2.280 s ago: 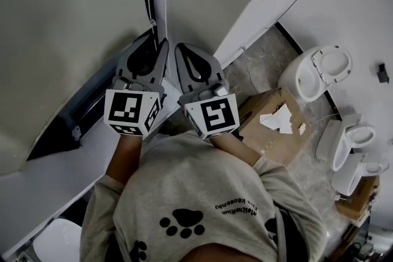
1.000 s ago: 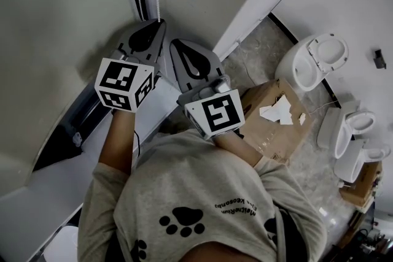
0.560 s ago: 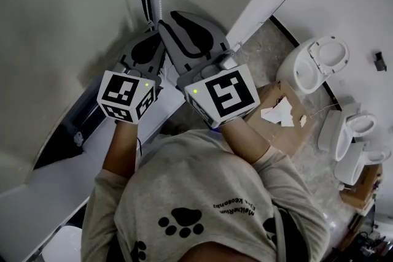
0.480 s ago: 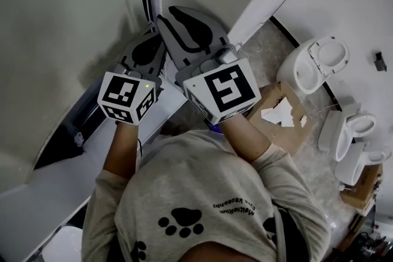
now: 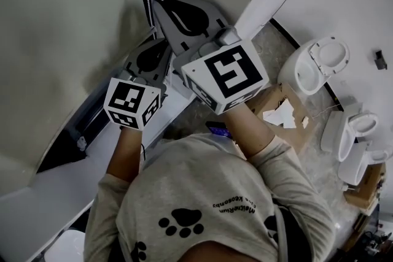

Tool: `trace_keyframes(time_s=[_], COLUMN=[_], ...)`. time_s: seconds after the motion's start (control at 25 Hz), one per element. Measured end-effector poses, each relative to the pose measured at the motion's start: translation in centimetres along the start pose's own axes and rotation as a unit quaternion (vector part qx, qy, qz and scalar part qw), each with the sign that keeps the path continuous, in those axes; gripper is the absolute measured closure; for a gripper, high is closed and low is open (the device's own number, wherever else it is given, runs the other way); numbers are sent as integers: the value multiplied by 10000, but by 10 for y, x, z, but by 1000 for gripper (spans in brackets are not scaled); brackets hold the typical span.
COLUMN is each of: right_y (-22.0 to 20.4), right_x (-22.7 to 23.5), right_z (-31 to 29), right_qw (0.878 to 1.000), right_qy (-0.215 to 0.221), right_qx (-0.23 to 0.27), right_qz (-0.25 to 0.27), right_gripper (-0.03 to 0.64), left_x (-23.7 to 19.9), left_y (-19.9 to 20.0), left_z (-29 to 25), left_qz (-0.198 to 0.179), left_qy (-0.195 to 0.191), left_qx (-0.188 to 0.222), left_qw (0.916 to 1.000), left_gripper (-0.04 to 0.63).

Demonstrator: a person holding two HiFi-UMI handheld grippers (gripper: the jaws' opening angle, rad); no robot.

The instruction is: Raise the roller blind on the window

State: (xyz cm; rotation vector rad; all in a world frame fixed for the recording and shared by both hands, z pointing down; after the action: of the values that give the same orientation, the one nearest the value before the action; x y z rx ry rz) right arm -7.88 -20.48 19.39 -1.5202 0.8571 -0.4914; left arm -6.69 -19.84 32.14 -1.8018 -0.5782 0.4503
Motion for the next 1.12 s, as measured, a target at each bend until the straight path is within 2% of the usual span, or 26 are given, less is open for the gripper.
trace_keyframes(time_s=[0.24,0.4,0.84,1.12], right_y=[-8,-18,-75,-115], right_x=[-1,-5,-16,-19], right_z=[3,5,-2,2], right_qw=[10000,10000,9988,9967], right_qy=[-14,76,151,78], right_qx=[37,-19,-443,-755], right_qz=[17,-60,-147,-292], right_gripper=[603,604,604,604], left_x=[0,5,5,14], left_y=[-7,-18,-77,-114], left_z=[0,-1,-12,-21], left_qz=[103,356,571,791], left_qy=[-1,-114,4,-153], left_qx=[49,61,-316,-481], left_qw=[9999,9993,9979,9956], left_gripper=[586,586,586,586])
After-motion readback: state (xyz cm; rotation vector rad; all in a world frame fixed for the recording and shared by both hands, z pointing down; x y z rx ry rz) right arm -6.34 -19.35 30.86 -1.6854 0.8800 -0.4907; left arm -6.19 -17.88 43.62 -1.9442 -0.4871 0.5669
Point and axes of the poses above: the fingertips, and each gripper's own axes: z backward along the fingers, x to its right, y out of its top, the point moved 1 cm from there along z, backward along the fingers, and after that the axes turned 14 degrees about -x, right-handed, at the moved point
